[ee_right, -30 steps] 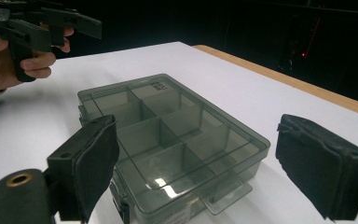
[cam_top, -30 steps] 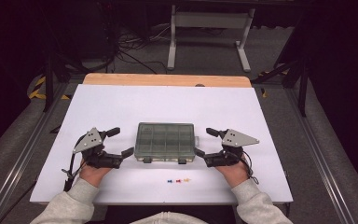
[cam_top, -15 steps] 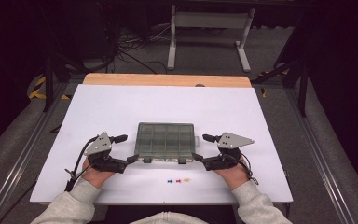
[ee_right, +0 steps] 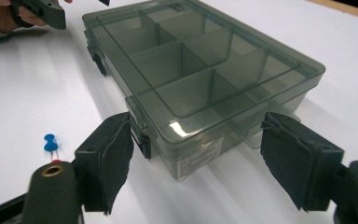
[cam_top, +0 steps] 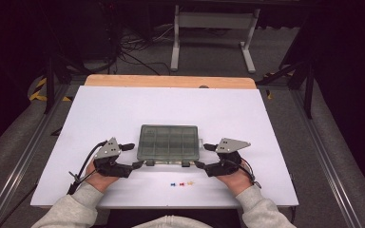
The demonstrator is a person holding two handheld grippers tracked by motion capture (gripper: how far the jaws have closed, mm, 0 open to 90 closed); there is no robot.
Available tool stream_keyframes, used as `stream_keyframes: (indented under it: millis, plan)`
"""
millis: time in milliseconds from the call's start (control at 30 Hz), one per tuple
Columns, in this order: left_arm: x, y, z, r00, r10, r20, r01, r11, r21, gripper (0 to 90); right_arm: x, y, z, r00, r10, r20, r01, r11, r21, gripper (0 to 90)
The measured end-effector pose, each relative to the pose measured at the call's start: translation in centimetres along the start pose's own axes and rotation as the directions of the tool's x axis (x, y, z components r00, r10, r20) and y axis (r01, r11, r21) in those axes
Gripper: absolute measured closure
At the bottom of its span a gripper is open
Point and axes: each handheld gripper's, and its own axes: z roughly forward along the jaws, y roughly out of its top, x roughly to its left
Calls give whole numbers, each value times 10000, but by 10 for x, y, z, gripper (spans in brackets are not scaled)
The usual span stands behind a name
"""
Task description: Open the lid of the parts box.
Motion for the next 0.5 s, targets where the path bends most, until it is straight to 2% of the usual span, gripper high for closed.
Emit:
stream_keyframes:
  millis: [233, 500]
  plan:
    - [2, -3, 7, 9996, -173, 204, 161, 9982, 586, 303, 1, -2, 4, 10000, -24, -69, 27, 9992, 400, 340]
    - [3, -4, 8, 9993, -267, 251, 246, 9963, 823, 373, 1, -4, 6, 9999, -157, -17, 158, 9970, 759, 424]
